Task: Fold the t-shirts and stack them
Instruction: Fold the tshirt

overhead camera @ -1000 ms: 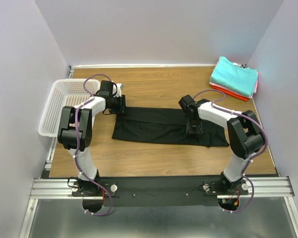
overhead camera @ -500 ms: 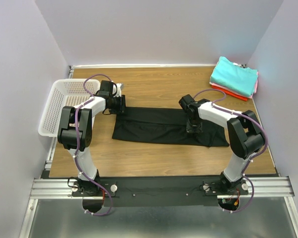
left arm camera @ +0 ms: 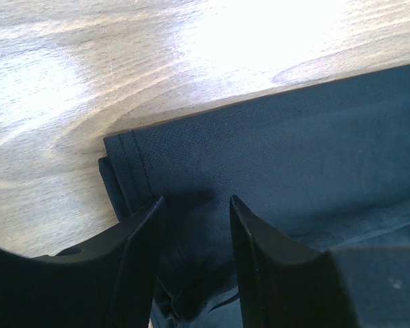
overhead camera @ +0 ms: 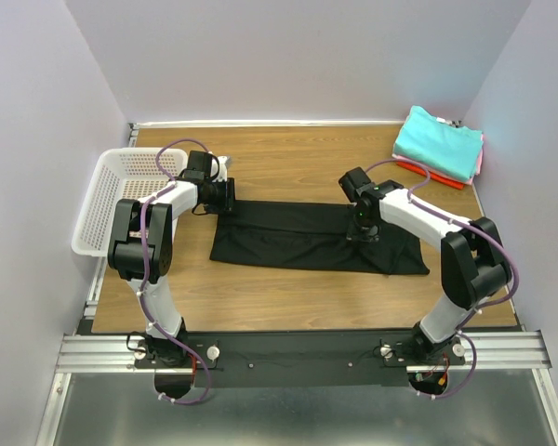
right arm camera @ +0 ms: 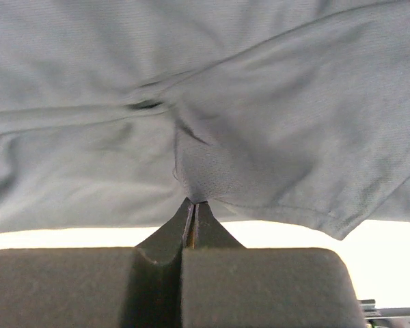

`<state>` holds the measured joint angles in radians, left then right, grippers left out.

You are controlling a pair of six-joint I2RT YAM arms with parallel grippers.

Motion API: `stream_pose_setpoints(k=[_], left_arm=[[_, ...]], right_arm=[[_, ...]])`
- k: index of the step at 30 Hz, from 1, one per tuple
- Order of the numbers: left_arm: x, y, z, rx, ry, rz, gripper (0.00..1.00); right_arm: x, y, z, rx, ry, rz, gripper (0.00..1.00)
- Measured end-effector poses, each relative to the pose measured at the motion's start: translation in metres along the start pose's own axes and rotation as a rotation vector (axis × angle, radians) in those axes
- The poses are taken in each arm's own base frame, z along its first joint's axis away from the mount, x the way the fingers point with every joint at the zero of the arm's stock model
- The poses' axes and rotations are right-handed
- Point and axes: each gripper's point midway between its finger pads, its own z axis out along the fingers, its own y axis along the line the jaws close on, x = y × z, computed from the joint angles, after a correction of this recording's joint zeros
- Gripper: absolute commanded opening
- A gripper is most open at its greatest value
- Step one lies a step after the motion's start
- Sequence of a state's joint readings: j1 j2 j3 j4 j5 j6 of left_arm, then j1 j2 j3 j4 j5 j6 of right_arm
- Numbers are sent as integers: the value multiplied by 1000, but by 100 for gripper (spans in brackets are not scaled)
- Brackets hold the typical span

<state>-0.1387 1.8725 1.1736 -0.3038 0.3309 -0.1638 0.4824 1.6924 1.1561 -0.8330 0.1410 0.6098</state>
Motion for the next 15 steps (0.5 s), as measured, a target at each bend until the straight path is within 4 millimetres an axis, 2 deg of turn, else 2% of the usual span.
stream_pose_setpoints(k=[5, 12, 13, 15], left_arm=[[0, 0, 0, 0, 0, 0, 51], [0, 0, 0, 0, 0, 0, 51], [0, 0, 0, 0, 0, 0, 51], [0, 0, 0, 0, 0, 0, 52]], right_arm=[[3, 17, -11, -100, 34, -16, 0], [20, 21, -16, -146, 118, -62, 4], [22, 20, -16, -144, 124, -65, 6], [24, 18, -16, -138, 136, -73, 26]])
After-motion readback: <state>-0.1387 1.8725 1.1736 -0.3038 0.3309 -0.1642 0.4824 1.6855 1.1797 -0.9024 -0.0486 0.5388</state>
